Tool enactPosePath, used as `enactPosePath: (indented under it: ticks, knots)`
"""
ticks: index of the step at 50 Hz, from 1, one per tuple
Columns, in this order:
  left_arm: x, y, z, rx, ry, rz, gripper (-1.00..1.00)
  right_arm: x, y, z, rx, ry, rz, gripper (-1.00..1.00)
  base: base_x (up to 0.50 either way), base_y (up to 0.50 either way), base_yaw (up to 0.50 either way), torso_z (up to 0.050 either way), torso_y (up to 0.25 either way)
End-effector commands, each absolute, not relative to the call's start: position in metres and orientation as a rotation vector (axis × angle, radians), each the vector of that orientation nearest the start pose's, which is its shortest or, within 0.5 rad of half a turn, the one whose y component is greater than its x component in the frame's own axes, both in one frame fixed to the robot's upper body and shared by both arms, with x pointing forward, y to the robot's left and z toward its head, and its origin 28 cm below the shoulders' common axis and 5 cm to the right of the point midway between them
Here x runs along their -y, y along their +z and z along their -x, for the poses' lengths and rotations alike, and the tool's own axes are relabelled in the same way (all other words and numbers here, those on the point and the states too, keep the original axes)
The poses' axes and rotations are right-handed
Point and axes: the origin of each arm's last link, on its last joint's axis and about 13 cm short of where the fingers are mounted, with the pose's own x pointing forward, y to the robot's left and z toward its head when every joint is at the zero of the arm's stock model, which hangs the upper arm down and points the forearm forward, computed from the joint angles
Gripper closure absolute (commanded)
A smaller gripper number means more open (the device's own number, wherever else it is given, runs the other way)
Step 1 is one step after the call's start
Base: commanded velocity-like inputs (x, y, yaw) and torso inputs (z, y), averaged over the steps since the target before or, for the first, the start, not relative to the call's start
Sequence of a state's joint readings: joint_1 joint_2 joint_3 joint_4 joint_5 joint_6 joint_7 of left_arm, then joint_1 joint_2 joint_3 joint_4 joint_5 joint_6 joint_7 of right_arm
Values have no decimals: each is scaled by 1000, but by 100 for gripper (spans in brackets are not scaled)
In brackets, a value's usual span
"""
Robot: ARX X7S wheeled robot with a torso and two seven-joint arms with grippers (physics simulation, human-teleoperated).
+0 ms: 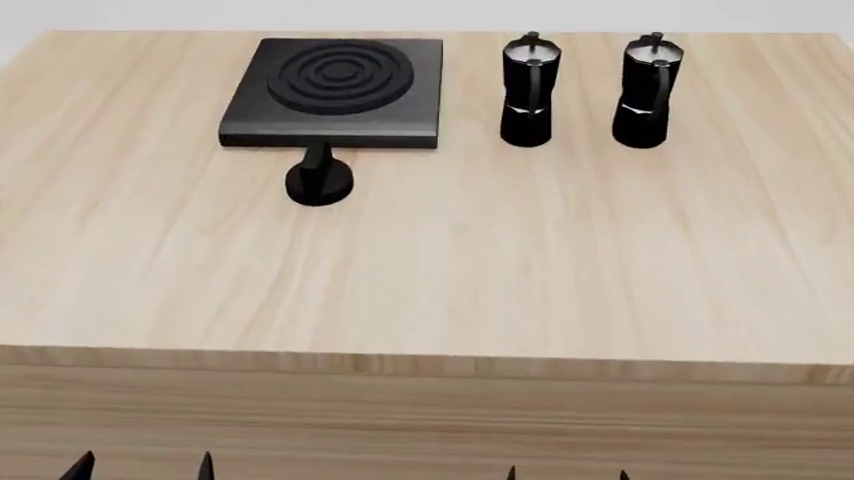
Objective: Put the right moka pot on the stove.
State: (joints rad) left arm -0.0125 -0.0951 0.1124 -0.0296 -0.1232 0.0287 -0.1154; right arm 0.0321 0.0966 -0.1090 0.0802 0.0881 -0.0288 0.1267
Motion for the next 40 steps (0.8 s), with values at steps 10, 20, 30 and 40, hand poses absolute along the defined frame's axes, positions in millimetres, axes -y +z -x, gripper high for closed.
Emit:
enactPosePath:
  ticks: [10, 20, 30, 40]
  knots:
    - [-205, 10, -212, 0, 5, 29, -100, 100, 2, -217, -34, -30, 13, -100, 32, 0, 0, 0, 0]
    - [-206, 10, -212, -1, 8, 29, -100, 100, 2, -216, -34, -30, 15, -100, 222, 0, 0, 0, 0]
    - [-205, 10, -212, -2, 7, 29, -100, 100, 2, -217, -34, -31, 14, -100, 225, 0, 0, 0, 0]
    - [-205, 11, -212, -6, 6, 24, -100, 100, 2, -216, -39, -31, 13, -100, 225, 0, 0, 0, 0]
